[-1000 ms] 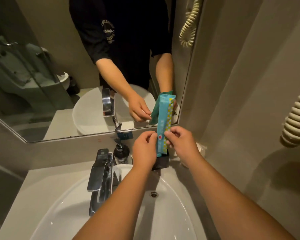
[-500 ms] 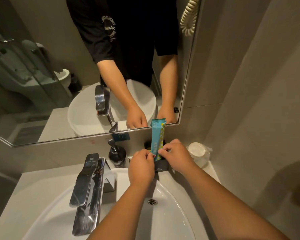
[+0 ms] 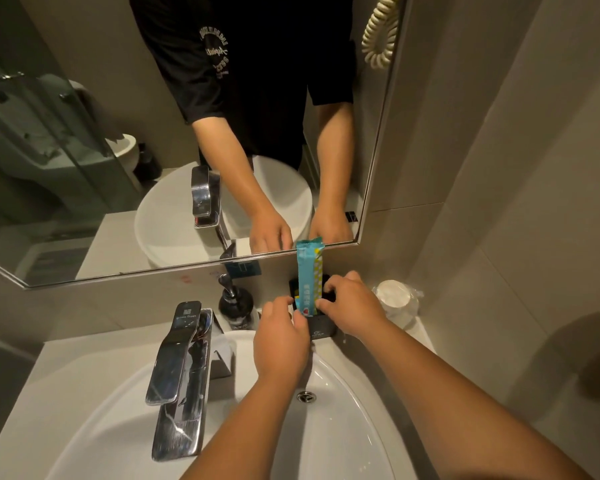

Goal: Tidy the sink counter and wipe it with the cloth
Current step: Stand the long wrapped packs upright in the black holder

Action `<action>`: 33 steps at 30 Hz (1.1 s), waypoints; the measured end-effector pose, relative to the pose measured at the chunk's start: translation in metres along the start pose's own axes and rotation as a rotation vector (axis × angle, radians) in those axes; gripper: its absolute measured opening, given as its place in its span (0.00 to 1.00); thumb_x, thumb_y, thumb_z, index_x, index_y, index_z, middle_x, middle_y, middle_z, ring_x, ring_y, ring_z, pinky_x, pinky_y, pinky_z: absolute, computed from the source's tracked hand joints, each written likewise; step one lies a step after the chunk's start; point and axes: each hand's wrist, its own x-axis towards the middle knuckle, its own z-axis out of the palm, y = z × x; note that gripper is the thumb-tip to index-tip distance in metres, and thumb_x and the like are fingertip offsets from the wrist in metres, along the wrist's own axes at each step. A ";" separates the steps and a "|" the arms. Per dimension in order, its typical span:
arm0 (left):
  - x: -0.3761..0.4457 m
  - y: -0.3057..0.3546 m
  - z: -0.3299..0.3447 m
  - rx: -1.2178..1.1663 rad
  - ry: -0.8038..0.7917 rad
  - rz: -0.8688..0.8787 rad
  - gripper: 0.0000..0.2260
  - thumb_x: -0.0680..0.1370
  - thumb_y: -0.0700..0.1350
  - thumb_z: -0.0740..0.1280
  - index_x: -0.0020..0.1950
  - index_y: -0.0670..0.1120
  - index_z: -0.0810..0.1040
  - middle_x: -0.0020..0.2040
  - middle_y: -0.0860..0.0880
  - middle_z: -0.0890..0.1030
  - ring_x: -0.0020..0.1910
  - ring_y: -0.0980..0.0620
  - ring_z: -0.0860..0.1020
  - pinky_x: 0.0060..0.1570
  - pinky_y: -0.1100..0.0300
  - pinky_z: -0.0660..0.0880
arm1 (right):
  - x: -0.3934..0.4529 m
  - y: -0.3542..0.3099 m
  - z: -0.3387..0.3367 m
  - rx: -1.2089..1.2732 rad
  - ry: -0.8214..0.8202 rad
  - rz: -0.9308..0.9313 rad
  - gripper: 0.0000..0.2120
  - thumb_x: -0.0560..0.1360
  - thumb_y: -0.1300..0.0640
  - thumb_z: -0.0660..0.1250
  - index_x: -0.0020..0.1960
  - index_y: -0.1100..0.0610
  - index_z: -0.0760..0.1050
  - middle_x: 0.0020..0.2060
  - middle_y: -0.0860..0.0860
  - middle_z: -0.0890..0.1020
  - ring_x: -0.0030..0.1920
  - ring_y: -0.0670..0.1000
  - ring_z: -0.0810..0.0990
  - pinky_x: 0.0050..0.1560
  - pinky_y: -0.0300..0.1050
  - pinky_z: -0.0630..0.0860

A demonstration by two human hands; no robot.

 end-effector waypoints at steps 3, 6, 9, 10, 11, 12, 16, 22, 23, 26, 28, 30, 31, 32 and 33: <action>-0.016 -0.018 -0.003 0.111 0.022 0.098 0.14 0.78 0.45 0.61 0.64 0.48 0.73 0.58 0.48 0.76 0.58 0.48 0.73 0.57 0.51 0.72 | -0.026 0.013 -0.012 0.163 0.140 0.005 0.12 0.75 0.49 0.69 0.55 0.52 0.76 0.51 0.48 0.72 0.45 0.50 0.74 0.44 0.43 0.69; -0.032 -0.042 -0.008 0.338 -0.007 0.252 0.17 0.77 0.46 0.61 0.65 0.45 0.74 0.63 0.45 0.77 0.65 0.44 0.72 0.63 0.48 0.69 | -0.083 0.050 -0.018 0.185 0.285 0.099 0.07 0.77 0.51 0.65 0.50 0.53 0.78 0.49 0.48 0.77 0.44 0.50 0.76 0.42 0.44 0.72; -0.038 -0.058 -0.009 0.539 -0.131 0.370 0.24 0.78 0.53 0.53 0.70 0.43 0.70 0.71 0.42 0.70 0.73 0.41 0.65 0.70 0.43 0.62 | -0.147 0.098 -0.002 -0.057 0.272 0.243 0.09 0.78 0.51 0.61 0.52 0.53 0.79 0.51 0.51 0.79 0.46 0.55 0.80 0.43 0.46 0.75; -0.039 -0.059 -0.010 0.561 -0.162 0.389 0.26 0.78 0.54 0.50 0.72 0.43 0.68 0.73 0.42 0.68 0.74 0.41 0.62 0.71 0.43 0.60 | -0.162 0.111 0.006 -0.148 0.238 0.284 0.10 0.79 0.51 0.60 0.53 0.52 0.78 0.52 0.52 0.79 0.48 0.56 0.80 0.45 0.47 0.75; -0.039 -0.061 -0.011 0.567 -0.187 0.397 0.27 0.79 0.55 0.49 0.73 0.43 0.66 0.75 0.42 0.66 0.75 0.41 0.59 0.72 0.44 0.58 | -0.174 0.122 0.013 -0.228 0.193 0.312 0.11 0.79 0.50 0.59 0.54 0.52 0.78 0.53 0.52 0.79 0.49 0.56 0.81 0.45 0.48 0.76; -0.039 -0.061 -0.011 0.567 -0.199 0.405 0.27 0.79 0.55 0.49 0.74 0.43 0.64 0.76 0.42 0.64 0.76 0.41 0.57 0.72 0.44 0.56 | -0.182 0.130 0.020 -0.306 0.144 0.326 0.11 0.79 0.50 0.58 0.54 0.51 0.77 0.53 0.51 0.78 0.48 0.55 0.82 0.45 0.48 0.78; -0.041 -0.059 -0.012 0.539 -0.216 0.408 0.25 0.81 0.54 0.51 0.76 0.43 0.60 0.77 0.42 0.60 0.77 0.42 0.54 0.74 0.45 0.53 | -0.195 0.142 0.033 -0.510 -0.004 0.366 0.13 0.80 0.49 0.55 0.60 0.50 0.71 0.58 0.51 0.74 0.48 0.53 0.84 0.45 0.48 0.79; -0.043 -0.057 -0.011 0.554 -0.212 0.405 0.26 0.80 0.53 0.47 0.76 0.43 0.59 0.77 0.42 0.60 0.77 0.43 0.53 0.74 0.46 0.52 | -0.193 0.151 0.034 -0.124 -0.001 0.486 0.05 0.76 0.52 0.64 0.48 0.54 0.73 0.47 0.54 0.81 0.45 0.56 0.80 0.44 0.48 0.76; -0.043 -0.057 -0.011 0.557 -0.207 0.408 0.27 0.80 0.53 0.47 0.76 0.43 0.60 0.77 0.42 0.61 0.77 0.43 0.54 0.74 0.46 0.53 | -0.194 0.151 0.032 -0.074 -0.005 0.503 0.06 0.75 0.53 0.65 0.43 0.54 0.70 0.44 0.53 0.81 0.42 0.55 0.79 0.41 0.47 0.75; -0.044 -0.056 -0.011 0.543 -0.215 0.406 0.26 0.80 0.52 0.47 0.76 0.42 0.59 0.77 0.42 0.61 0.77 0.42 0.54 0.74 0.45 0.53 | -0.201 0.150 0.026 0.084 -0.009 0.572 0.13 0.73 0.55 0.69 0.36 0.53 0.66 0.34 0.50 0.76 0.33 0.51 0.72 0.34 0.44 0.69; -0.044 -0.054 -0.012 0.535 -0.233 0.391 0.25 0.81 0.52 0.49 0.76 0.42 0.59 0.77 0.42 0.60 0.77 0.43 0.53 0.75 0.46 0.53 | -0.205 0.148 0.020 0.300 0.036 0.593 0.14 0.72 0.57 0.70 0.33 0.53 0.66 0.29 0.49 0.72 0.30 0.49 0.68 0.34 0.43 0.67; -0.042 -0.053 -0.014 0.533 -0.246 0.379 0.25 0.81 0.52 0.52 0.75 0.42 0.60 0.77 0.42 0.61 0.77 0.42 0.54 0.75 0.46 0.54 | -0.208 0.137 0.007 0.546 0.074 0.545 0.14 0.72 0.59 0.71 0.32 0.54 0.68 0.26 0.48 0.70 0.28 0.48 0.67 0.33 0.41 0.67; -0.041 -0.051 -0.016 0.526 -0.254 0.375 0.25 0.80 0.51 0.53 0.75 0.42 0.61 0.76 0.42 0.62 0.77 0.42 0.54 0.74 0.45 0.55 | -0.208 0.128 -0.003 0.667 0.080 0.498 0.14 0.73 0.60 0.70 0.32 0.55 0.71 0.24 0.47 0.71 0.27 0.46 0.68 0.31 0.38 0.67; -0.040 -0.049 -0.017 0.508 -0.263 0.362 0.24 0.80 0.51 0.54 0.74 0.42 0.62 0.76 0.41 0.63 0.76 0.41 0.55 0.74 0.45 0.56 | -0.206 0.116 -0.015 0.768 0.078 0.447 0.13 0.75 0.61 0.69 0.33 0.56 0.72 0.23 0.46 0.71 0.24 0.44 0.68 0.28 0.36 0.67; -0.041 -0.046 -0.018 0.467 -0.272 0.337 0.24 0.80 0.50 0.56 0.73 0.42 0.64 0.76 0.42 0.63 0.76 0.41 0.55 0.74 0.45 0.55 | -0.202 0.103 -0.027 0.837 0.081 0.398 0.12 0.76 0.62 0.68 0.34 0.58 0.74 0.22 0.46 0.70 0.23 0.44 0.67 0.26 0.34 0.66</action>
